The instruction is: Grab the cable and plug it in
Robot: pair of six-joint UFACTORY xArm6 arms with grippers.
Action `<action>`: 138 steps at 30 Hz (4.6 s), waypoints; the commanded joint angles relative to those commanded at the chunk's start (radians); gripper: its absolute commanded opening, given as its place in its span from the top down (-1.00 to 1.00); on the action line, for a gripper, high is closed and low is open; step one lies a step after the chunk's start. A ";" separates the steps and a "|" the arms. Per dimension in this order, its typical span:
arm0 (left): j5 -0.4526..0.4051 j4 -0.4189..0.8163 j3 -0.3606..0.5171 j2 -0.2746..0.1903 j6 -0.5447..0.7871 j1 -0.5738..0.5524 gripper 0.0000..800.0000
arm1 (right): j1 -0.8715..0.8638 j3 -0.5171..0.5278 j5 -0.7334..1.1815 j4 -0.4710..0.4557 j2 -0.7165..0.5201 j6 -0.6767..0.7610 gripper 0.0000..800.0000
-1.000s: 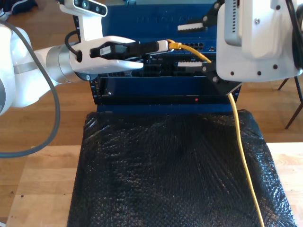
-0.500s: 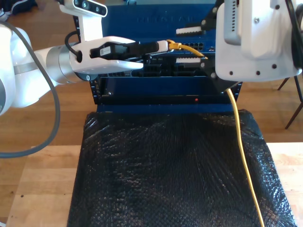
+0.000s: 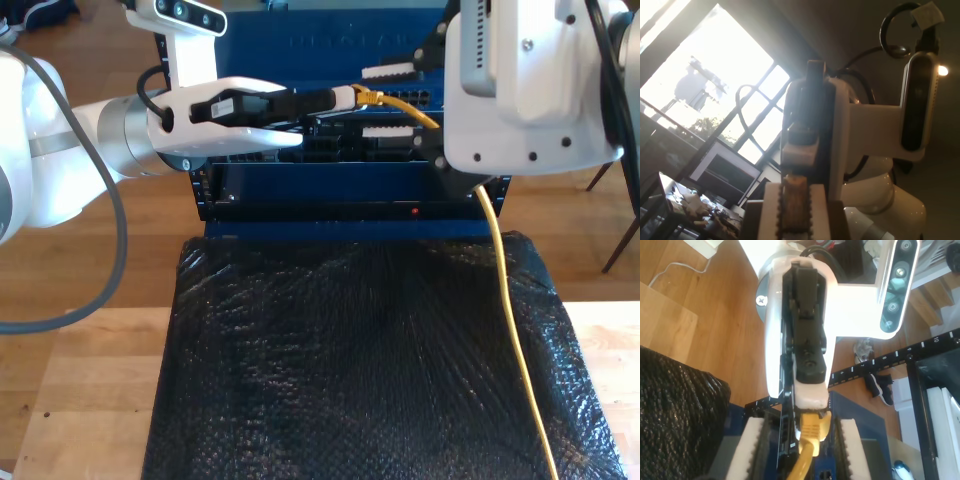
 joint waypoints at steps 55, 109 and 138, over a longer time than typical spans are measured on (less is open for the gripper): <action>0.000 0.002 -0.002 0.000 0.000 0.000 0.96 | 0.018 0.000 -0.020 0.002 0.005 0.000 0.58; 0.015 0.000 0.009 -0.002 0.000 0.002 0.96 | 0.017 -0.002 -0.020 0.003 0.006 0.000 0.63; 0.015 -0.003 0.000 0.000 -0.028 0.038 -0.84 | 0.015 -0.009 -0.020 0.005 0.031 0.054 0.99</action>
